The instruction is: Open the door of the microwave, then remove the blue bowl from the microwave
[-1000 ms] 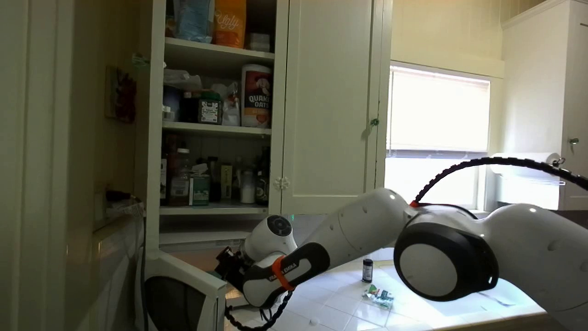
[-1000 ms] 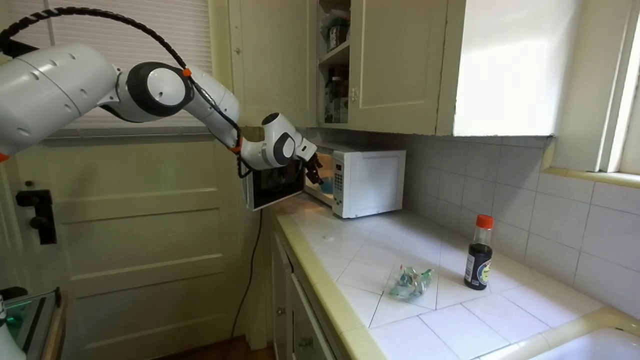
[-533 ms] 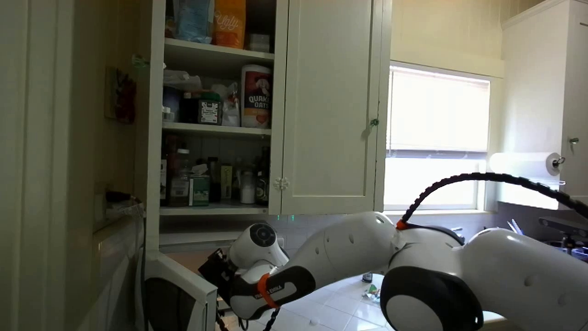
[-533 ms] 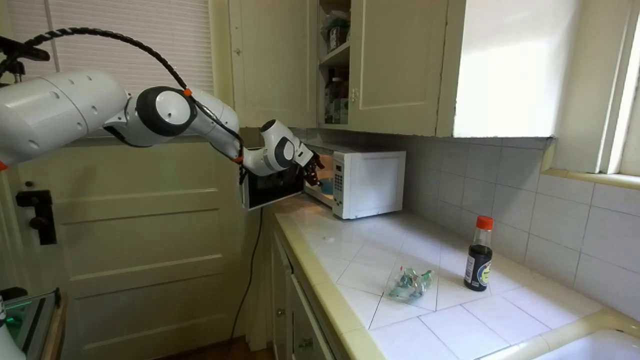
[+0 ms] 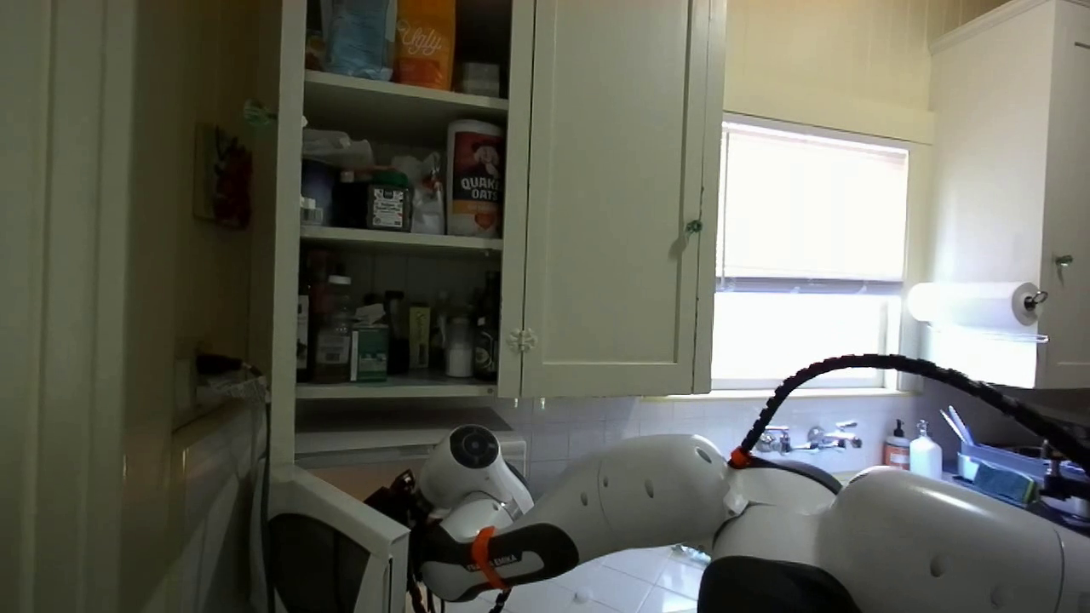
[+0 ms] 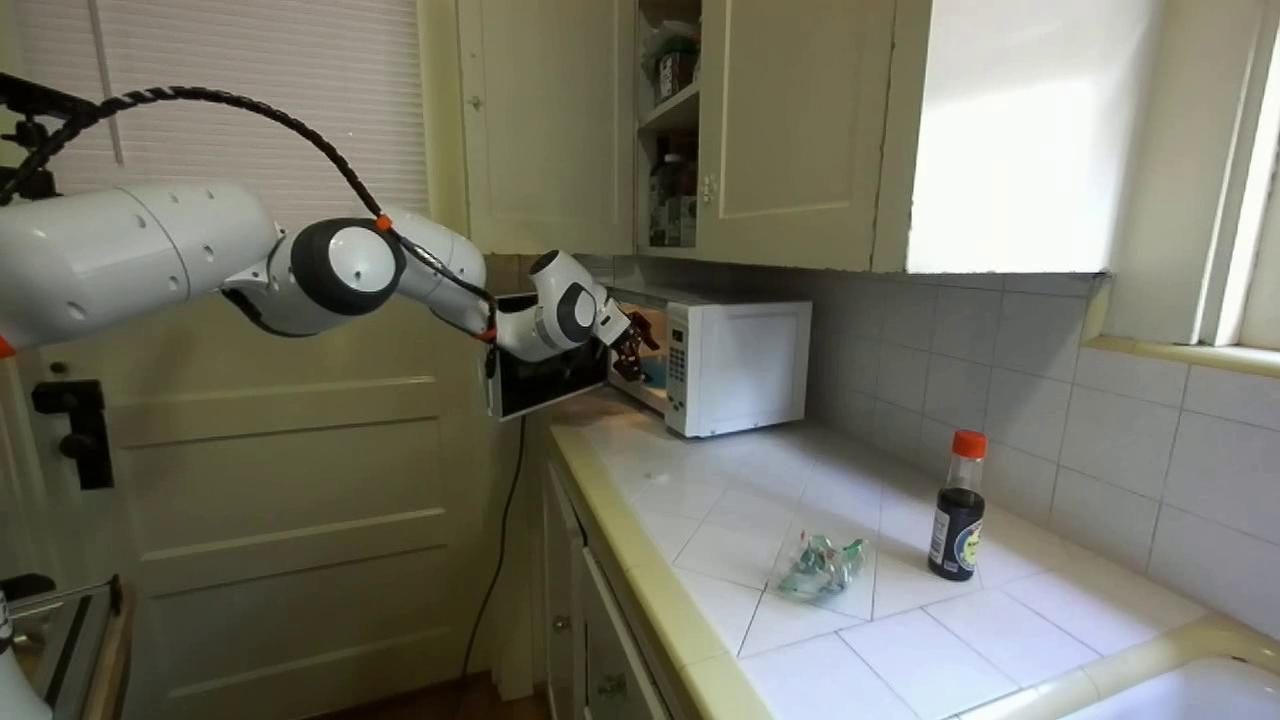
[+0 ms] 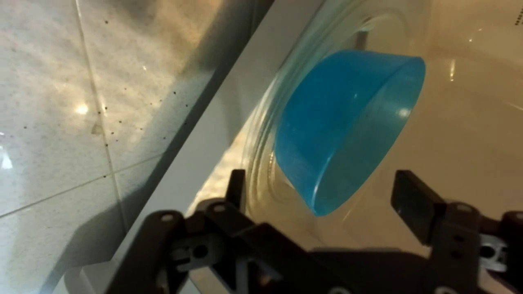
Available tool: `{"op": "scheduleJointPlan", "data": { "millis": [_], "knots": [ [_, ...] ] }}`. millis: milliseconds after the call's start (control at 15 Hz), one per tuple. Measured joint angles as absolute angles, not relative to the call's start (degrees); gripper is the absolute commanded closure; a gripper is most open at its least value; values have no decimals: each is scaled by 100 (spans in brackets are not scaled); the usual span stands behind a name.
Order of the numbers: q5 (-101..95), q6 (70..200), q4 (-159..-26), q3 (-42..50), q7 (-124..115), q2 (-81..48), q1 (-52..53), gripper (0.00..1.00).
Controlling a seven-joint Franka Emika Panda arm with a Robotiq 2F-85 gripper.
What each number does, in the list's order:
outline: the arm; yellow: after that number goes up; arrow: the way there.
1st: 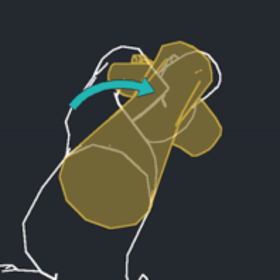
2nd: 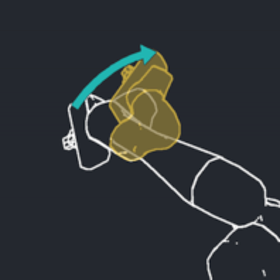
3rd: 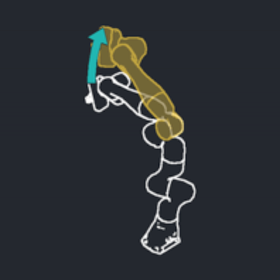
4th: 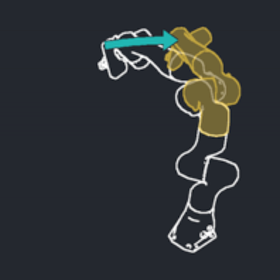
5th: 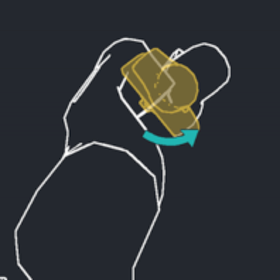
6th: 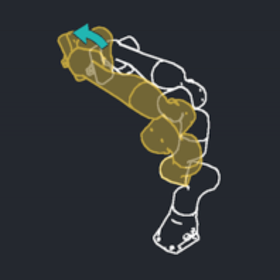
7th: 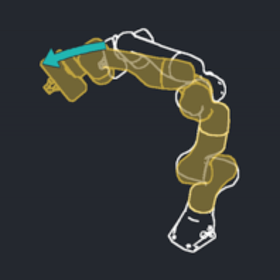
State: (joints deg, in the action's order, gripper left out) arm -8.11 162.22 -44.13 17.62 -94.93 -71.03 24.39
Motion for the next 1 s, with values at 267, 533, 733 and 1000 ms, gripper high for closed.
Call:
{"op": "scheduleJointPlan", "data": {
  "millis": [267, 533, 733, 1000],
  "knots": [
    [-809, 15872, -3998, 1643, -9561, -7293, 2329, 73],
    [-809, 15565, -3756, 1492, -9561, -7386, 2254, 100],
    [-809, 15338, -3717, 1371, -9524, -7393, 2222, 100],
    [-816, 15271, -3656, 1256, -9349, -7381, 2223, 99]
  ]
}}
